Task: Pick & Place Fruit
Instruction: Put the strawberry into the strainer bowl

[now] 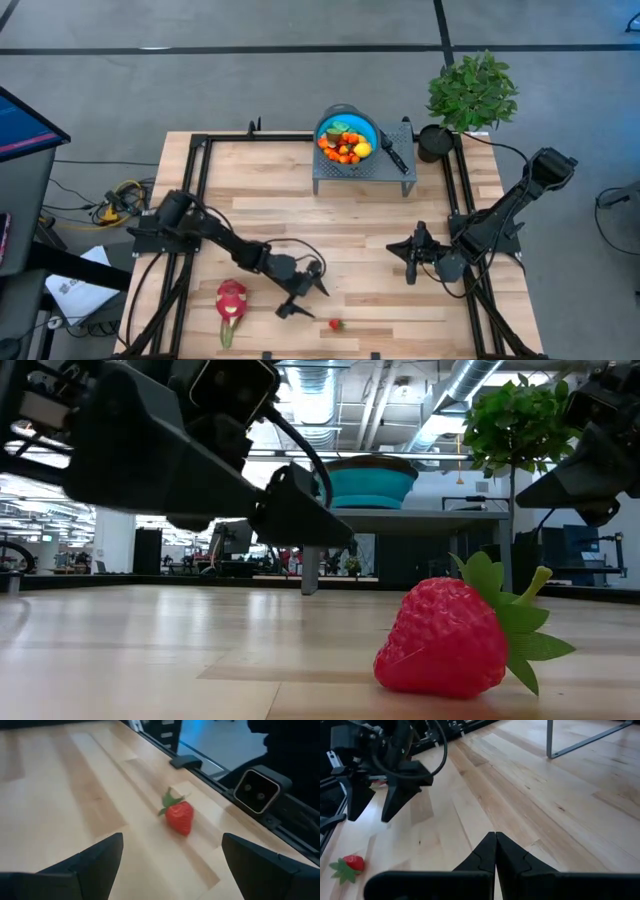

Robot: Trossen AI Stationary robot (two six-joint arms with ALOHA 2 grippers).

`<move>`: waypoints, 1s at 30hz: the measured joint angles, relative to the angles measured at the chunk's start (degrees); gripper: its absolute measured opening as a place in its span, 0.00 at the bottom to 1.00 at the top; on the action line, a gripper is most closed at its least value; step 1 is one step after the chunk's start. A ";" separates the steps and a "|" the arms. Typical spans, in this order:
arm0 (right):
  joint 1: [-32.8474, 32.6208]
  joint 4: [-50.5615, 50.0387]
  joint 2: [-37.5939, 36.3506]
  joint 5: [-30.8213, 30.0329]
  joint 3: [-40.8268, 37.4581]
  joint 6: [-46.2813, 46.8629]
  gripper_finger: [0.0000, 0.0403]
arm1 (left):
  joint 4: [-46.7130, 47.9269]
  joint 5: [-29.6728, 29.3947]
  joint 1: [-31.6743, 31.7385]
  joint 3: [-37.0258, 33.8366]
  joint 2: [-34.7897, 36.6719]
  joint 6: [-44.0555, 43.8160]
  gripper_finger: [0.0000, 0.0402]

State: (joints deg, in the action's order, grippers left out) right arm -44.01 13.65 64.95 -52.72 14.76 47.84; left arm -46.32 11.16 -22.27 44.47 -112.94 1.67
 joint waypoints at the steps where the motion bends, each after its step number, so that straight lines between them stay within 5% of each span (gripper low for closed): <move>1: 0.00 0.03 0.01 0.31 0.00 -0.16 0.00 | -0.02 0.26 -0.30 0.74 -0.89 0.01 0.83; 17: -0.22 -1.42 0.02 0.42 0.00 -0.42 0.00 | -0.18 -0.04 -1.78 13.31 -12.59 -0.59 0.84; 30: -0.22 -2.49 0.00 0.60 0.00 -0.42 0.00 | 0.45 -0.33 -2.87 13.42 -12.59 -0.61 0.84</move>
State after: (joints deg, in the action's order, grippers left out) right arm -44.23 11.16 64.95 -52.12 14.76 47.42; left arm -45.88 10.83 -25.14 57.89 -125.54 1.06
